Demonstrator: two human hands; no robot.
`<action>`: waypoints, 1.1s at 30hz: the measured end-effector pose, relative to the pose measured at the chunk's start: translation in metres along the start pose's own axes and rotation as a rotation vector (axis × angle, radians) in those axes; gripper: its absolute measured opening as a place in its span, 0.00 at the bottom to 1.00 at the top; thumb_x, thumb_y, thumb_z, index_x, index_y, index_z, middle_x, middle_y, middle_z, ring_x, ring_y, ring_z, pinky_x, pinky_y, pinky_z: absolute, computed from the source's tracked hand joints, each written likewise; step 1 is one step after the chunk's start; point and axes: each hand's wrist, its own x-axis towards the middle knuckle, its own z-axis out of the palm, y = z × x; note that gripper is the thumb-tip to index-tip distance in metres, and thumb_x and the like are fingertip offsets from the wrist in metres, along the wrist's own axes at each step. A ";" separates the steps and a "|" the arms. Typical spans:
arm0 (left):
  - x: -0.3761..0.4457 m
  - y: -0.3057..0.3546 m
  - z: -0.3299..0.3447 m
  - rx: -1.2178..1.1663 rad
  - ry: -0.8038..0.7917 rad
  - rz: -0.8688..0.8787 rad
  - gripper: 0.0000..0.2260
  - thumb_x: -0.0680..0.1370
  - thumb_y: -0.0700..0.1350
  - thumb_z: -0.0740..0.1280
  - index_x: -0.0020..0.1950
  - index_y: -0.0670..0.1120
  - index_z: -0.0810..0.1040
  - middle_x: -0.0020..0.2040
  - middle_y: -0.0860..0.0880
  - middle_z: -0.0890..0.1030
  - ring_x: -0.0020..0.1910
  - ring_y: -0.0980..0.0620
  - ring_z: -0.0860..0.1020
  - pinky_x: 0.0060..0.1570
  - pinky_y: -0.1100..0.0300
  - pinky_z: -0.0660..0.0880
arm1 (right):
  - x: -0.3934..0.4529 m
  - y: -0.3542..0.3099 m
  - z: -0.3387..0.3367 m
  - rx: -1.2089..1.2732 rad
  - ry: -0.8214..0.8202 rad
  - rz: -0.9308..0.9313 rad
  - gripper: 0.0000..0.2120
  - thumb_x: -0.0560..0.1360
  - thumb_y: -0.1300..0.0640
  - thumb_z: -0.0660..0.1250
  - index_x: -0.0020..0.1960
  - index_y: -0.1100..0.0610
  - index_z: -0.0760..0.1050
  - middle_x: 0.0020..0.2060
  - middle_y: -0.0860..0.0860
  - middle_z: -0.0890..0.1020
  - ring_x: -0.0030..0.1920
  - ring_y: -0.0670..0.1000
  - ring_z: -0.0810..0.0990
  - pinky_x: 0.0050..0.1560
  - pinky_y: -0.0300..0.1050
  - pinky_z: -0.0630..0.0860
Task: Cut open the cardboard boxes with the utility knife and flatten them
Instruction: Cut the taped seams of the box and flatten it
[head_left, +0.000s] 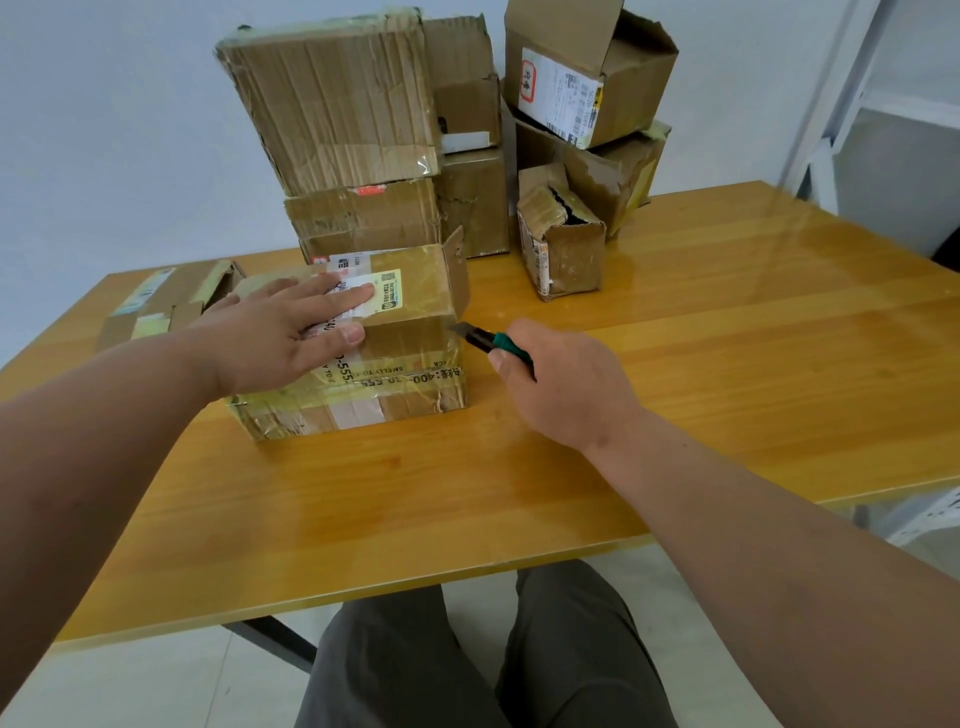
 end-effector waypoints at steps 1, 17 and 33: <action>0.000 0.000 0.000 0.004 0.001 -0.003 0.23 0.72 0.72 0.42 0.67 0.77 0.43 0.79 0.61 0.49 0.78 0.51 0.49 0.73 0.39 0.52 | 0.000 0.001 0.000 0.013 0.017 0.018 0.10 0.81 0.51 0.60 0.42 0.51 0.65 0.28 0.42 0.69 0.25 0.45 0.68 0.26 0.40 0.57; -0.002 0.005 -0.002 0.006 -0.008 -0.012 0.26 0.70 0.72 0.41 0.68 0.76 0.44 0.79 0.60 0.49 0.78 0.52 0.50 0.74 0.40 0.52 | 0.001 0.006 0.001 -0.082 -0.032 -0.043 0.10 0.81 0.50 0.60 0.42 0.49 0.65 0.28 0.42 0.69 0.26 0.44 0.69 0.25 0.39 0.59; -0.003 0.005 -0.002 0.010 -0.014 -0.028 0.26 0.70 0.73 0.41 0.68 0.76 0.43 0.79 0.61 0.48 0.78 0.52 0.48 0.74 0.41 0.52 | 0.000 0.010 0.005 -0.226 -0.226 -0.010 0.11 0.82 0.46 0.57 0.42 0.48 0.66 0.29 0.43 0.70 0.29 0.44 0.68 0.28 0.42 0.57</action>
